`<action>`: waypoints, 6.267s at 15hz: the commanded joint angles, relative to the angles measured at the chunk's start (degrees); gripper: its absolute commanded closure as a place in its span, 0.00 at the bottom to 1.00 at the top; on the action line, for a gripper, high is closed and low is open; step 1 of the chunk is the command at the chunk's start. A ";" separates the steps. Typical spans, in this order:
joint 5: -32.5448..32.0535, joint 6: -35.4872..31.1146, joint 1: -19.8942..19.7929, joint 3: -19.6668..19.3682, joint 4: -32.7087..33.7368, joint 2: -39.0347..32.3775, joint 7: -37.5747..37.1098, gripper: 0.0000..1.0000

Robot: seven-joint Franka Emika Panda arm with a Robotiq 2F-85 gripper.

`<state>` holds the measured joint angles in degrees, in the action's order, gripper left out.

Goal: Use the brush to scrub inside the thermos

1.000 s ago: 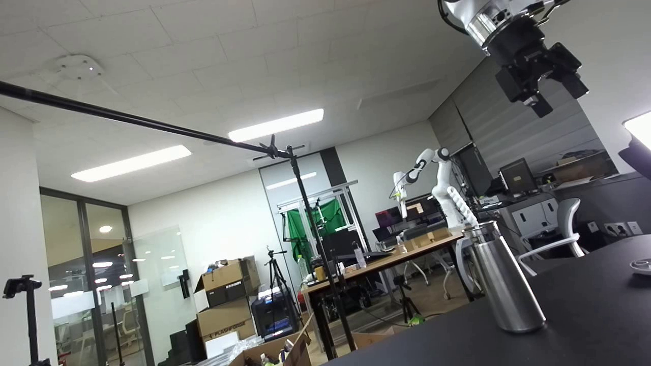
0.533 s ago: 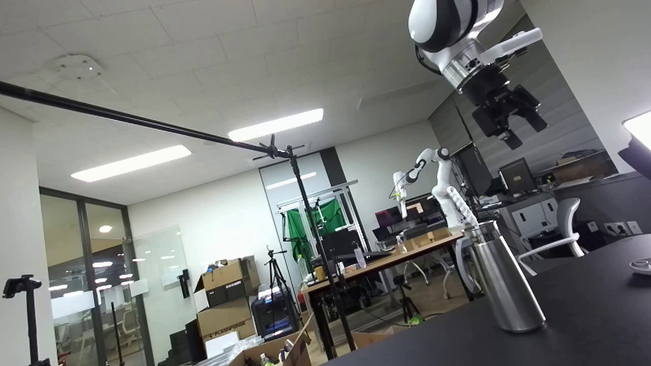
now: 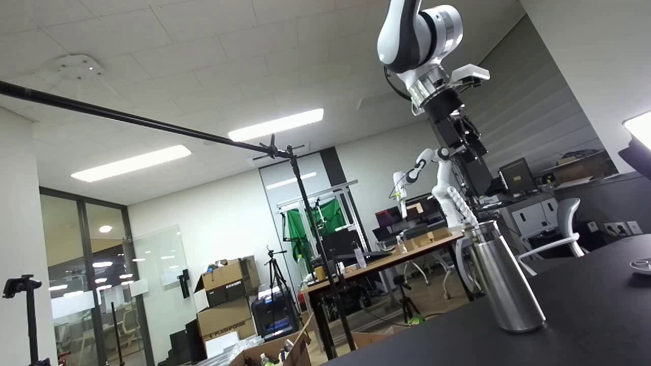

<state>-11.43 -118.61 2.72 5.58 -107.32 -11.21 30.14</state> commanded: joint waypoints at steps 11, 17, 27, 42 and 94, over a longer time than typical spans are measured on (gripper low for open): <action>6.97 5.49 -1.15 0.65 5.65 -3.00 24.87 0.00; 6.48 6.13 -1.63 1.60 7.53 -5.16 38.84 0.00; -9.90 6.73 1.93 0.79 12.80 -10.20 47.44 0.00; -10.51 5.87 5.10 1.47 22.71 -20.63 47.60 0.00; 8.37 0.45 -3.10 -0.69 8.18 -9.55 29.91 0.96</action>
<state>-3.38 -117.51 -0.32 4.91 -97.59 -21.77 62.59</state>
